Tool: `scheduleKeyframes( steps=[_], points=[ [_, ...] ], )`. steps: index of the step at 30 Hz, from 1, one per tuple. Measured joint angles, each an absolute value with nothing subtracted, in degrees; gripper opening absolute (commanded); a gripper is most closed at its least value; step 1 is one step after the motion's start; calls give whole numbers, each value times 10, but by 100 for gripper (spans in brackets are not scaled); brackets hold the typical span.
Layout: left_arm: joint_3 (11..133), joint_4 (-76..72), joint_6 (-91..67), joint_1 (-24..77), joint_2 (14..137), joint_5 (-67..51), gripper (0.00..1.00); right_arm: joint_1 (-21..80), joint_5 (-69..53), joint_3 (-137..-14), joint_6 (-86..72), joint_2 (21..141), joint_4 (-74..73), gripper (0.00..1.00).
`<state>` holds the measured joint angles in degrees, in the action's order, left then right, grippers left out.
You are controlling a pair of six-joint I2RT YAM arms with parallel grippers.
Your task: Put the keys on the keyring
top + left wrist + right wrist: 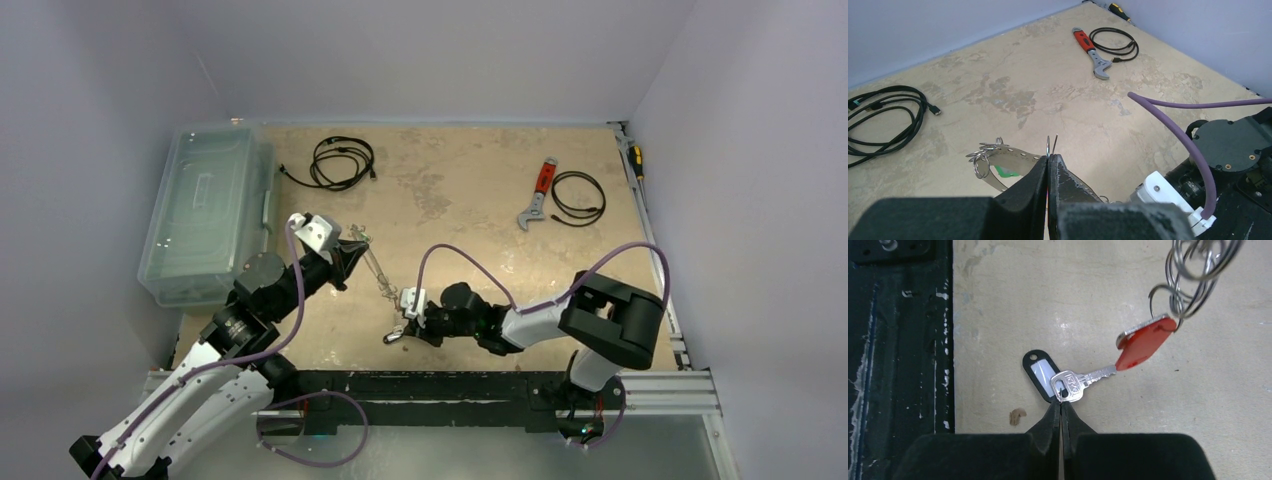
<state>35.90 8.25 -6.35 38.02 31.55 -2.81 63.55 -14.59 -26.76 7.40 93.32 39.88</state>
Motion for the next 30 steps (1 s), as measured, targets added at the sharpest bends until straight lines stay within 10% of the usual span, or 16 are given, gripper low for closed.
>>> scheduleKeyframes(
  steps=[30],
  points=[
    [359, 79, -63, 380, 312, -56, 0, 640, -146, -260, -28, 585, 298, 0]
  ],
)
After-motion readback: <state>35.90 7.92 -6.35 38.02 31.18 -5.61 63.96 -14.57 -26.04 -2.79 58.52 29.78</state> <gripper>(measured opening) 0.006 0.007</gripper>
